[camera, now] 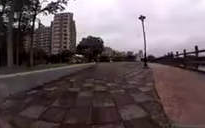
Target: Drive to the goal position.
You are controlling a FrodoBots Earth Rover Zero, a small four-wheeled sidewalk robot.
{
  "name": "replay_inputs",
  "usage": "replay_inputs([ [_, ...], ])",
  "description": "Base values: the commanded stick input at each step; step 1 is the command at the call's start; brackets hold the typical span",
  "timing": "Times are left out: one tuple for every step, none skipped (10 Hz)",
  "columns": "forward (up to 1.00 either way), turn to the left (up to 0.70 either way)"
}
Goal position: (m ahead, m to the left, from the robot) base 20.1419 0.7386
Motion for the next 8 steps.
replay_inputs([
  [1.00,0.00],
  [1.00,0.00],
  [1.00,0.00],
  [1.00,0.00],
  [1.00,0.00],
  [1.00,0.00],
  [1.00,0.00],
  [1.00,0.00],
])
